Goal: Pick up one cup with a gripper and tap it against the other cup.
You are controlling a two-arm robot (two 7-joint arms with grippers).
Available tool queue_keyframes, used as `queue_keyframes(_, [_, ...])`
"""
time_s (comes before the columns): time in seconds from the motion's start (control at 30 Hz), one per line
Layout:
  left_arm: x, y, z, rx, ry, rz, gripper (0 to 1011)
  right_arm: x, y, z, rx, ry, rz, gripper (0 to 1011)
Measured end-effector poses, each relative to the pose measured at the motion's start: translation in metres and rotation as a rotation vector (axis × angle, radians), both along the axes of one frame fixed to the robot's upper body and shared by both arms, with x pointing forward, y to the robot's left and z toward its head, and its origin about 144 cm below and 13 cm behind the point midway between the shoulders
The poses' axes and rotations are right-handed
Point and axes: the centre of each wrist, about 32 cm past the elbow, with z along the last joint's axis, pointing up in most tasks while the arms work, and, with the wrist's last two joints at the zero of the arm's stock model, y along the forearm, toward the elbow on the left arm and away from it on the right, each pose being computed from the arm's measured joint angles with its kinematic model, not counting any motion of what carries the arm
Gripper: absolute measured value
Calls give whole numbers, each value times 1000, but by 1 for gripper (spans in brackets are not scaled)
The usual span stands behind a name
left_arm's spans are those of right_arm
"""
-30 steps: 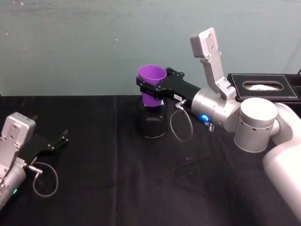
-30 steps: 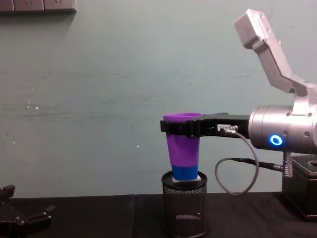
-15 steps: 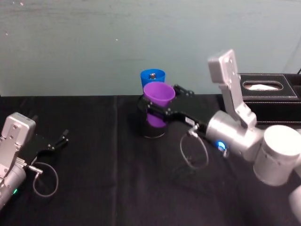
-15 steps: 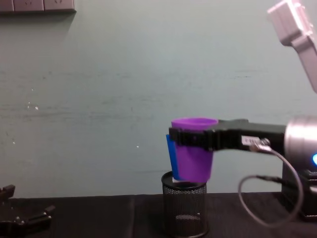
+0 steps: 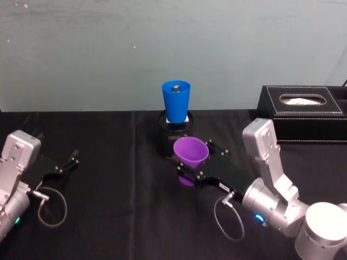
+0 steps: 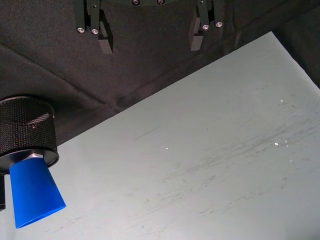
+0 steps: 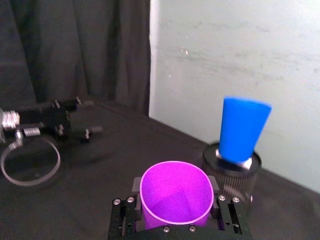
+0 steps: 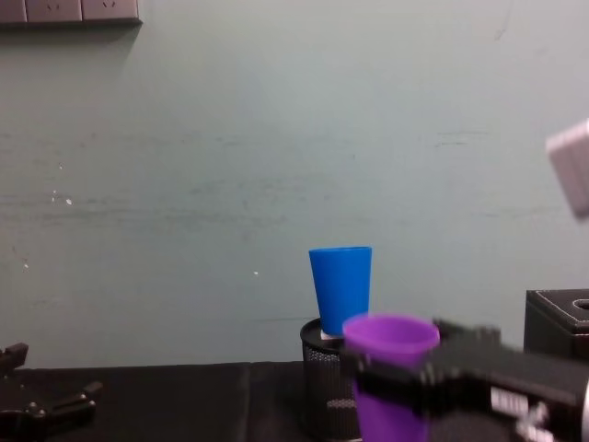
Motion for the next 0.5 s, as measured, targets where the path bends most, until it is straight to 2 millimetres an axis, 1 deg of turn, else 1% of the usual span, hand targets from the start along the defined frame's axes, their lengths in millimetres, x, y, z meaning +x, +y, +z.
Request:
queue_keyframes(0.13, [0, 0, 0, 0, 0, 0, 1000, -4, 1, -22, -25, -3, -20, 747])
queue_keyframes(0.17, [0, 0, 0, 0, 0, 0, 1000, -4, 1, -22, -25, -3, -20, 747])
queue_keyframes(0.37, [0, 0, 0, 0, 0, 0, 1000, -3, 4, -42, -44, -29, -44, 747])
queue_keyframes(0.5, [0, 0, 0, 0, 0, 0, 1000, -2, 4, -48, -42, -21, -53, 747])
